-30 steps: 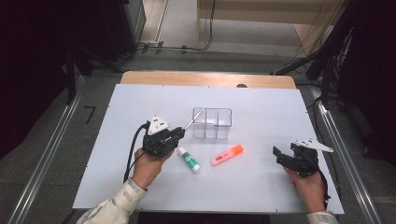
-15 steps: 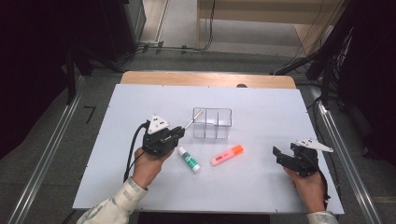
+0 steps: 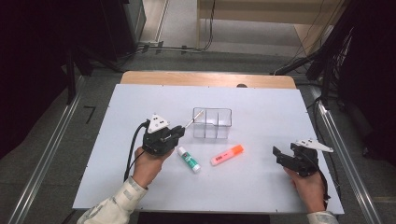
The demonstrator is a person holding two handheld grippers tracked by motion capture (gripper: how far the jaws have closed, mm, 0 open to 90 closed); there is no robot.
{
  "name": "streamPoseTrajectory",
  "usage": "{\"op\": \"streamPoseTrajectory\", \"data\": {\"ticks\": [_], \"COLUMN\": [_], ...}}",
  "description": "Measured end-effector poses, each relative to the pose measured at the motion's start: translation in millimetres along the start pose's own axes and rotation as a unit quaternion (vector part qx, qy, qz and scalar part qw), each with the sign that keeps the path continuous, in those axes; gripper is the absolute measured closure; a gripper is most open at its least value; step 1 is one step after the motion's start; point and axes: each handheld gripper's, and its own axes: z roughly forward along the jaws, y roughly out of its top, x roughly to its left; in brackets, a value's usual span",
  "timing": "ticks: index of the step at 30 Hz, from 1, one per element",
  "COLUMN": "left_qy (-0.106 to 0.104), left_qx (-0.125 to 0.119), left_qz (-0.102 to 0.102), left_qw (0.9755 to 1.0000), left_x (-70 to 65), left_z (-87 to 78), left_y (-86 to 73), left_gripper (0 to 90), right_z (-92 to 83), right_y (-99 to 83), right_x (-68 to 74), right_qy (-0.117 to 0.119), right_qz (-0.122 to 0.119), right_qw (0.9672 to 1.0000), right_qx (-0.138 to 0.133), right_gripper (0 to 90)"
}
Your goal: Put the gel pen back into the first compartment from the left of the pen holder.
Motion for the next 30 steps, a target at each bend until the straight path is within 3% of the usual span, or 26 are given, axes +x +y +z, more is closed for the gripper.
{"op": "streamPoseTrajectory", "data": {"ticks": [30], "left_qy": [-0.001], "left_qx": [-0.006], "left_qz": [-0.011], "left_qw": [0.9999], "left_x": [1.1], "left_z": [7.2], "left_y": [9.7], "left_gripper": [80.3], "right_z": [0.0], "right_y": [0.0], "right_x": [0.2], "right_qy": [0.001], "right_qz": [0.0], "right_qw": [1.0], "right_qx": [0.0], "right_gripper": [25.1]}}
